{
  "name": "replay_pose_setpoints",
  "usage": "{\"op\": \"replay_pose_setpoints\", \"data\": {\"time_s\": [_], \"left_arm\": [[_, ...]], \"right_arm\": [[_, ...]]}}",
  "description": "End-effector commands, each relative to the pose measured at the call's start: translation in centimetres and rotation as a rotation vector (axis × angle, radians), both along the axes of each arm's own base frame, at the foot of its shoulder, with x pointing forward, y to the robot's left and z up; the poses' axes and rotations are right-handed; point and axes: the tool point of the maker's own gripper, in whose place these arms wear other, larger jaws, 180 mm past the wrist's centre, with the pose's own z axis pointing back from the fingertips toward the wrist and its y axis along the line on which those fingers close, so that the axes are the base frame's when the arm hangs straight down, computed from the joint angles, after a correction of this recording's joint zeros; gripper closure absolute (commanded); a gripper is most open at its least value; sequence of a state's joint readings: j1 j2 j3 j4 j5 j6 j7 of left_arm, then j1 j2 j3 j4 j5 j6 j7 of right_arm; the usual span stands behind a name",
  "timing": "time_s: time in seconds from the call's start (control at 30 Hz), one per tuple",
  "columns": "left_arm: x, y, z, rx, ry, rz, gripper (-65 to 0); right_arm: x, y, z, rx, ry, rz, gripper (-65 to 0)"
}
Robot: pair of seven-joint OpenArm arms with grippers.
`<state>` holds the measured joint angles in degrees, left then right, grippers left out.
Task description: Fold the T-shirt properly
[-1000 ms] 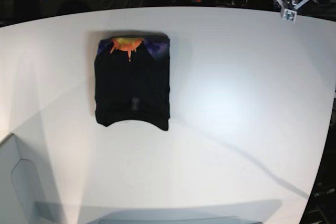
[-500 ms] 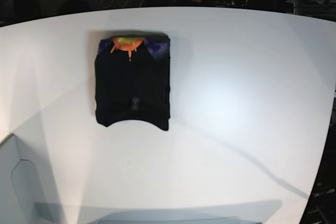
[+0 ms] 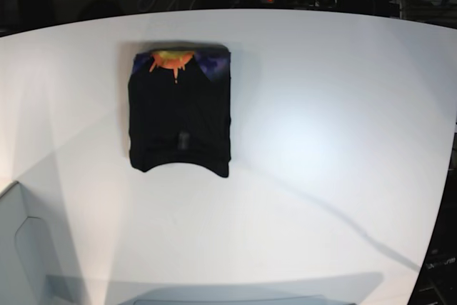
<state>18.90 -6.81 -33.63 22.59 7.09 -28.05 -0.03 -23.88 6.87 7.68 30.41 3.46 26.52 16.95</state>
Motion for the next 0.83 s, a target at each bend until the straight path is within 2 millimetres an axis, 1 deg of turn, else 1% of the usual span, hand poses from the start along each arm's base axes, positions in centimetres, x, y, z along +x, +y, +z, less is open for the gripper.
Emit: {"op": "replay_pose_setpoints", "data": {"time_s": [0.0, 0.07, 0.13, 0.2, 0.23, 0.3, 0.37, 0.43, 0.5, 0.53, 0.57, 0.7, 0.8], "left_arm": [[-0.9, 0.4, -0.1, 0.025, 0.023, -0.006, 0.0], [0.5, -0.1, -0.7, 0.038, 0.016, -0.052, 0.0], [1.3, -1.3, -1.2, 0.023, 0.027, -0.105, 0.0], [1.9, -2.0, -1.6, 0.017, 0.036, -0.134, 0.0], [2.0, -2.0, -1.7, 0.028, 0.041, -0.142, 0.0], [2.4, -2.0, -1.8, 0.048, 0.041, -0.153, 0.0], [4.0, -3.6, -2.0, 0.031, 0.017, -0.16, 0.0], [5.0, -4.1, -2.1, 0.03, 0.007, -0.162, 0.0], [5.7, -4.4, -2.2, 0.027, -0.004, -0.161, 0.0], [5.7, -4.4, -2.2, 0.027, -0.004, -0.161, 0.0], [5.8, -4.4, -2.1, 0.027, -0.005, -0.16, 0.0], [8.0, -4.6, -2.1, 0.023, -0.03, -0.16, 0.0], [7.4, -5.2, -2.5, 0.0, 0.011, -0.161, 0.0]], "right_arm": [[-0.7, -0.9, -0.3, -0.04, 0.005, -0.007, 0.0], [0.0, -0.8, -1.0, -0.089, -0.017, -0.019, 0.0], [0.6, 0.2, -1.9, -0.13, -0.015, -0.012, 0.0], [0.8, -0.1, -2.6, -0.21, 0.006, 0.005, 0.0], [0.7, 0.0, -2.8, -0.254, 0.018, 0.016, 0.0], [1.1, 0.2, -3.1, -0.34, 0.026, 0.049, 0.0], [2.1, 0.0, -3.0, -0.429, 0.014, 0.078, 0.0], [3.1, 0.1, -2.9, -0.475, 0.001, 0.099, 0.0], [3.9, 0.1, -2.9, -0.498, -0.007, 0.1, 0.0], [4.6, 0.1, -2.9, -0.495, -0.013, 0.095, 0.0], [4.8, 0.1, -3.1, -0.493, 0.003, 0.094, 0.0], [4.8, -0.1, -4.2, -0.487, 0.153, 0.098, 0.0], [4.2, -0.2, -4.6, -0.485, 0.248, 0.123, 0.0]]}}
